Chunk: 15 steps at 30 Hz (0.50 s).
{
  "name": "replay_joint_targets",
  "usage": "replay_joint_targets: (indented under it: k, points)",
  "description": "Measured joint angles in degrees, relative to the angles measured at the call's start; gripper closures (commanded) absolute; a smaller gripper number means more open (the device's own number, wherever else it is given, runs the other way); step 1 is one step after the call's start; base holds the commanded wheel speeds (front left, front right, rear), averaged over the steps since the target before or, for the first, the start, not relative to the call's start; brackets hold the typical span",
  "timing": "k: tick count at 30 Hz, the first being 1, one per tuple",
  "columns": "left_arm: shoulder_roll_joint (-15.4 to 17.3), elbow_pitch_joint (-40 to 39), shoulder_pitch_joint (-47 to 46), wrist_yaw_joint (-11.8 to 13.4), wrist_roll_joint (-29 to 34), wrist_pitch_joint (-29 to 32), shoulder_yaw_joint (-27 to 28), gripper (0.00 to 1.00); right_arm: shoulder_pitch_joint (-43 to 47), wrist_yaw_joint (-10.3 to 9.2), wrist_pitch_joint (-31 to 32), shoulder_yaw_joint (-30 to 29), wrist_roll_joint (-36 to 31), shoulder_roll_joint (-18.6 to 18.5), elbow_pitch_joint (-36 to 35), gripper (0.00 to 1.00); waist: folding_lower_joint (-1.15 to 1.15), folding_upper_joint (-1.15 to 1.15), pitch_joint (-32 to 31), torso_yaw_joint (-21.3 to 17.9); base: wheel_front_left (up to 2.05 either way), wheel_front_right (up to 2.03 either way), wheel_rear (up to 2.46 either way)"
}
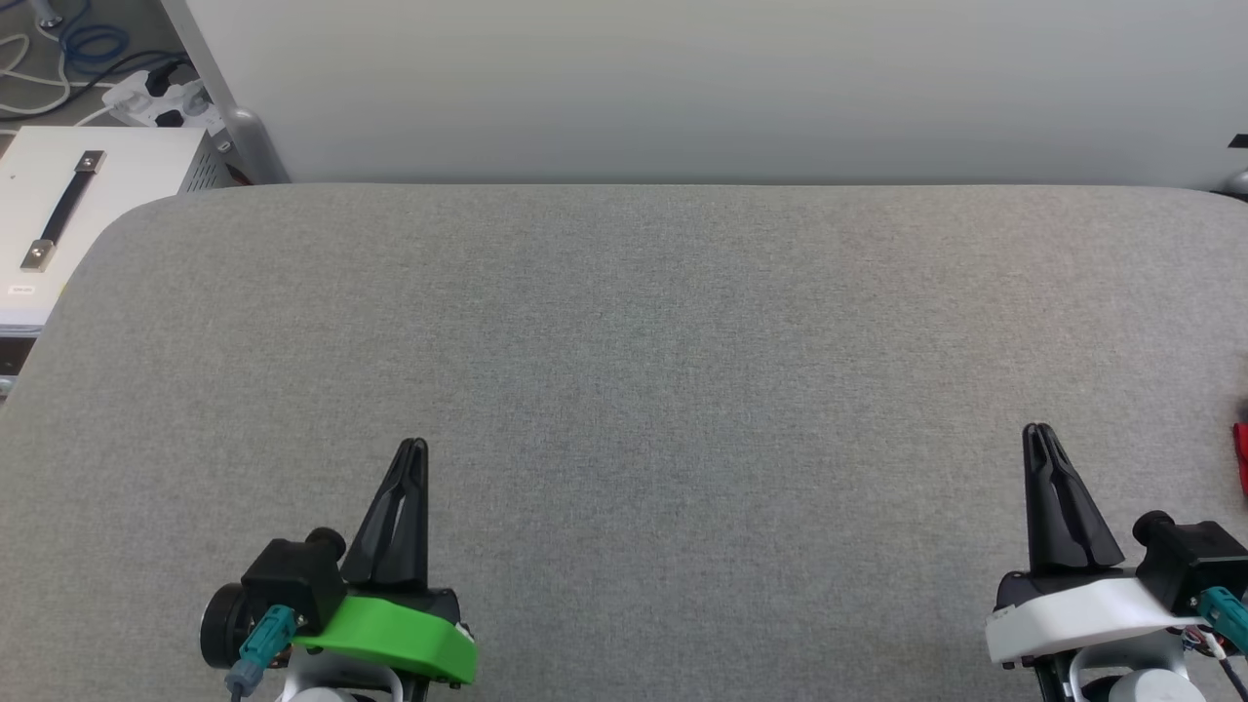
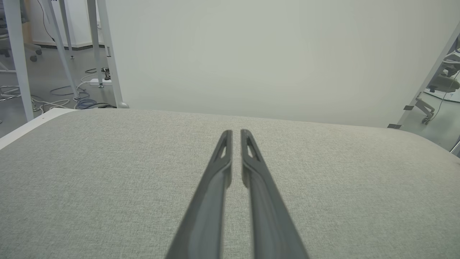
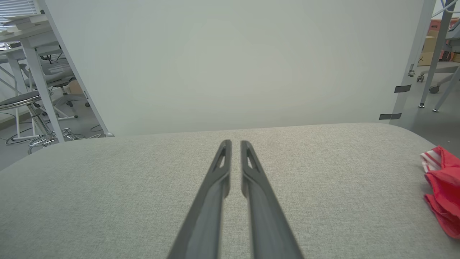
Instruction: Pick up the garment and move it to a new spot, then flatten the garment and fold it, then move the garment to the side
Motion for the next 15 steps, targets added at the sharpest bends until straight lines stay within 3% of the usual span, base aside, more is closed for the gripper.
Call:
replay_joint_targets:
  k: [15]
  points:
    - [0.0, -0.3, 0.0, 0.6, 0.8, 1.6, 0.2, 1.0, 0.0, 0.0, 1.5, 0.2, -0.7, 0.0, -0.1, 1.0, 0.0, 0.0, -0.4, -0.2, 0.0, 0.0, 0.0]
